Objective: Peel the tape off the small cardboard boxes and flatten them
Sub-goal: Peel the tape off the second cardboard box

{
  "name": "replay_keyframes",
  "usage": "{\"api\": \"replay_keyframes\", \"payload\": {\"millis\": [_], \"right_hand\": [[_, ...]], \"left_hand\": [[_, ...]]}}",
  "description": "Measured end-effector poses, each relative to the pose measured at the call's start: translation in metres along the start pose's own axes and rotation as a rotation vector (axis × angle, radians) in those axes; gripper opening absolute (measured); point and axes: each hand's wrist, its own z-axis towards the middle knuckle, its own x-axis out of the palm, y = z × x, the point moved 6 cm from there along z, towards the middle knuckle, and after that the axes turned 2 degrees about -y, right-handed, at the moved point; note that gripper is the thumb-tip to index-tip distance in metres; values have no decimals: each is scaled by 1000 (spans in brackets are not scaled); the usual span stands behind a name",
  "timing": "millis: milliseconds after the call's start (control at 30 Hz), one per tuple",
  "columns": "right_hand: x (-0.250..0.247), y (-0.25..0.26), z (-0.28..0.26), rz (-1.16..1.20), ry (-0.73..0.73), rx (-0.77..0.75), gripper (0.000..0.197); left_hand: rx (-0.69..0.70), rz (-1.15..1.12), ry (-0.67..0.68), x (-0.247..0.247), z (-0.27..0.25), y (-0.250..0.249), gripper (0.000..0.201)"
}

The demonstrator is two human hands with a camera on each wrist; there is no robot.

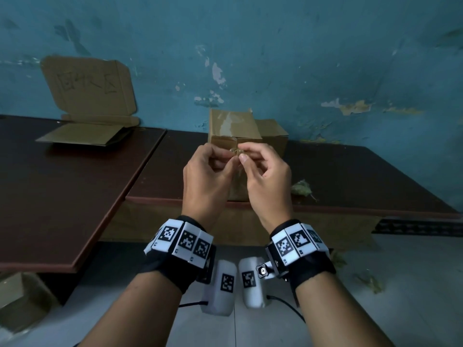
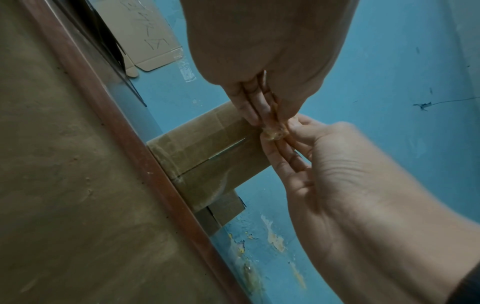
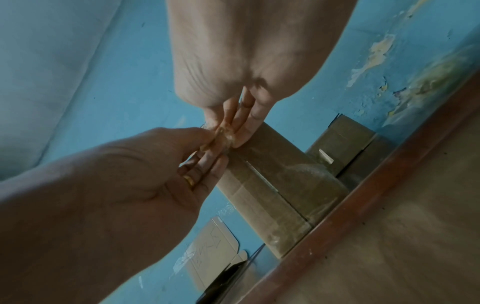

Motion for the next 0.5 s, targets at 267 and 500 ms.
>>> {"api": "replay_keyframes", "payload": {"millis": [267, 500], "right_hand": [[-1, -8, 3, -7, -103, 41, 7], [0, -6, 2, -45, -97, 41, 9]], "left_hand": [[12, -25, 83, 0, 2, -2, 22], [-22, -189, 63, 2, 0, 0, 29]]}}
